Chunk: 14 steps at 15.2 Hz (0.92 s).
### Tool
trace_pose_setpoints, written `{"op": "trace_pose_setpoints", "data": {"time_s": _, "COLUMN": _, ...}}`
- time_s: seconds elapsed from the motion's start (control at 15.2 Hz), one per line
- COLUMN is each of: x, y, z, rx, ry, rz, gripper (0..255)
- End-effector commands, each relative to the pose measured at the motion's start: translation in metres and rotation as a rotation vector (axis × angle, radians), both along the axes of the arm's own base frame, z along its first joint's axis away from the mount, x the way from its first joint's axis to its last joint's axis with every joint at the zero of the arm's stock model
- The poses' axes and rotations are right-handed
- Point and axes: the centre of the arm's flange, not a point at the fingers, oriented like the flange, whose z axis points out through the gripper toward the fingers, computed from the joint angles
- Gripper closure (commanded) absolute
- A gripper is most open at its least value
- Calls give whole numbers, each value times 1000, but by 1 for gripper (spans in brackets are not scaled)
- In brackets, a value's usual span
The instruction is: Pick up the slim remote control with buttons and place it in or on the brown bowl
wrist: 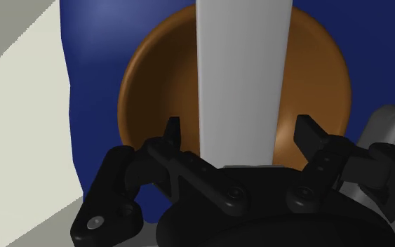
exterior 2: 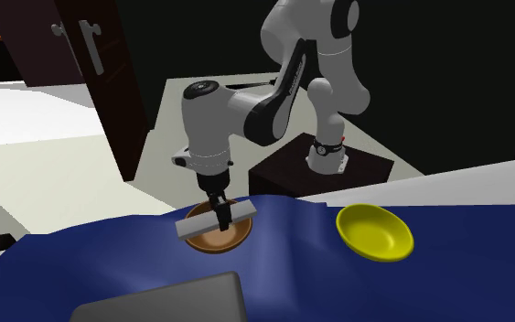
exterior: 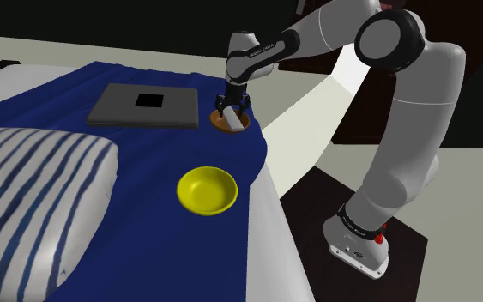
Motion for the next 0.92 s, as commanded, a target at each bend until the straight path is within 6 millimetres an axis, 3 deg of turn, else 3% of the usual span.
{"op": "trace_pose_setpoints", "data": {"time_s": 0.0, "x": 0, "y": 0, "z": 0, "rx": 0, "ry": 0, "rz": 0, "gripper": 0}}
{"op": "trace_pose_setpoints", "data": {"time_s": 0.07, "x": 0, "y": 0, "z": 0, "rx": 0, "ry": 0, "rz": 0, "gripper": 0}}
{"op": "trace_pose_setpoints", "data": {"time_s": 0.33, "x": 0, "y": -1, "z": 50, "rx": 0, "ry": 0, "rz": 0, "gripper": 0}}
{"op": "trace_pose_setpoints", "data": {"time_s": 0.86, "x": 0, "y": -1, "z": 50, "rx": 0, "ry": 0, "rz": 0, "gripper": 0}}
